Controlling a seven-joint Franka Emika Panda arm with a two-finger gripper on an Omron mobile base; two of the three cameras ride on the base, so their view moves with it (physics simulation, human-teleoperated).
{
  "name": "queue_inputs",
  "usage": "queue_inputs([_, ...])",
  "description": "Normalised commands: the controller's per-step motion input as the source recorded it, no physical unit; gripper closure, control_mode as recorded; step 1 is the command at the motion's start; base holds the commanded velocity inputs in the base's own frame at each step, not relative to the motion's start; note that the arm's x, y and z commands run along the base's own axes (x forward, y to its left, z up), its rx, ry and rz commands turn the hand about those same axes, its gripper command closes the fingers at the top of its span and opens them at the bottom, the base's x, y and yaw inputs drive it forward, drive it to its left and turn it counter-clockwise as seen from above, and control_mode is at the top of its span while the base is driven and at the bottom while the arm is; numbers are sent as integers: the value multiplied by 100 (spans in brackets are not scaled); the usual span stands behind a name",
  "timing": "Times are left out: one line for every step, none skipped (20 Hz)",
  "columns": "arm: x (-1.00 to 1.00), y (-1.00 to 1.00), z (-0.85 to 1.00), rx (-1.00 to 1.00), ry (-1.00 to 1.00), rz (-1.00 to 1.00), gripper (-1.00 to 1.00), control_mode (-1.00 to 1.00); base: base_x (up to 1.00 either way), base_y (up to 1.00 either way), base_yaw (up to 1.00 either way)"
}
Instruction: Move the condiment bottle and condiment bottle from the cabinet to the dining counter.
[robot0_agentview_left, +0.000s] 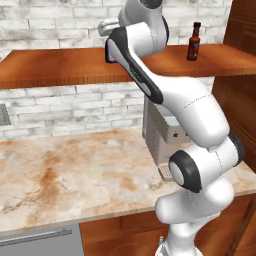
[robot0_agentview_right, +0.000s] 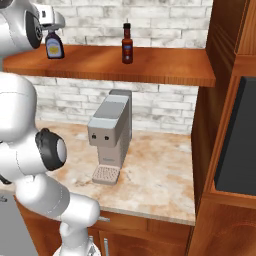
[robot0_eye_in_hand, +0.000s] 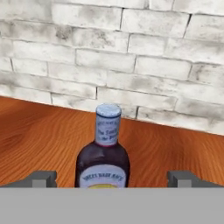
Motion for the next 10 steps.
queue_inputs([8, 3, 0, -2, 0, 0, -100, -100, 0, 0, 0])
queue_inputs([5, 4, 0, -2, 0, 0, -100, -100, 0, 0, 0])
queue_inputs([9, 11, 0, -3, 0, 0, -100, -100, 0, 0, 0])
queue_inputs([7, 12, 0, -3, 0, 0, -100, -100, 0, 0, 0])
queue_inputs([14, 13, 0, -2, 0, 0, -100, -100, 0, 0, 0])
queue_inputs([19, 10, 0, -2, 0, 0, -100, -100, 0, 0, 0])
queue_inputs([26, 9, 0, -2, 0, 0, -100, -100, 0, 0, 0])
queue_inputs([34, 11, 0, -2, 0, 0, -100, -100, 0, 0, 0])
queue_inputs([39, 11, -2, -2, 0, 0, -100, -100, 0, 0, 0])
queue_inputs([36, 9, -1, -2, 0, 0, -100, -100, 0, 0, 0])
